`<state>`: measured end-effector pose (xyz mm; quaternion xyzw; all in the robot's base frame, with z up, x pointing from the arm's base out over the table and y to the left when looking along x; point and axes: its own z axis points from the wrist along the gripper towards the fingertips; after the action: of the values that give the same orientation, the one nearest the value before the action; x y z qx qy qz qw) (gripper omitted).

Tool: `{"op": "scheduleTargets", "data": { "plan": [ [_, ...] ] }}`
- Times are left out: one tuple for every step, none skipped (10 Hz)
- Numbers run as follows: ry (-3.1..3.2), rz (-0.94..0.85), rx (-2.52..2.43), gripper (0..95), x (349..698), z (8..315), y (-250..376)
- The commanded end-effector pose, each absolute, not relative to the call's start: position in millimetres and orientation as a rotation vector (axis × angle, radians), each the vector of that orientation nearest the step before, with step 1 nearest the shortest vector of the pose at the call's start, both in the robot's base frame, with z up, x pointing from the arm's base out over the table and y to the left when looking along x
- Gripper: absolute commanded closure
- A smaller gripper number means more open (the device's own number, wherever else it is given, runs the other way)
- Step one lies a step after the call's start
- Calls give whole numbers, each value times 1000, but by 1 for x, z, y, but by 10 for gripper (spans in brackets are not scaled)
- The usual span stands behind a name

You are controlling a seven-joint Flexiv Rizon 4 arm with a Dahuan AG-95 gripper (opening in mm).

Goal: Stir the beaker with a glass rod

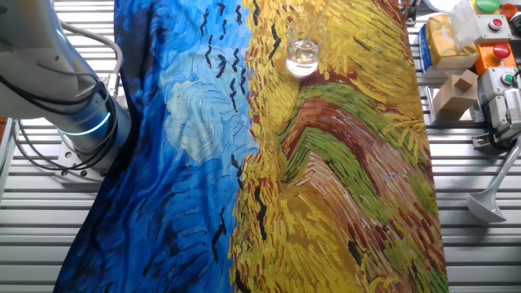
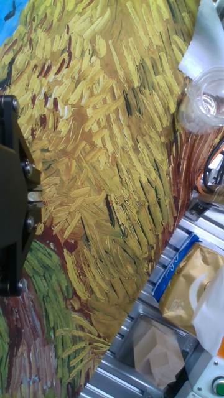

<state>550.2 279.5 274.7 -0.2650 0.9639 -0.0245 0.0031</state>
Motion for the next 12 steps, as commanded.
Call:
{"op": "scheduleTargets", "data": {
  "plan": [
    [3019,-76,-828,950,550,275,280],
    [3018,-74,-828,950,551,275,280],
    [3017,-73,-828,950,551,275,280],
    [3016,-72,-831,950,552,276,280],
    [3016,-71,-831,950,554,276,281],
    [3015,-67,-829,950,555,277,281],
    [3015,-62,-825,950,556,278,282],
    [3014,-60,-822,950,557,279,282],
    [3015,-60,-820,950,558,279,283],
    [3015,-59,-818,950,559,280,283],
    [3016,-57,-814,950,561,281,284],
    [3017,-54,-809,950,562,282,285]
  ]
}}
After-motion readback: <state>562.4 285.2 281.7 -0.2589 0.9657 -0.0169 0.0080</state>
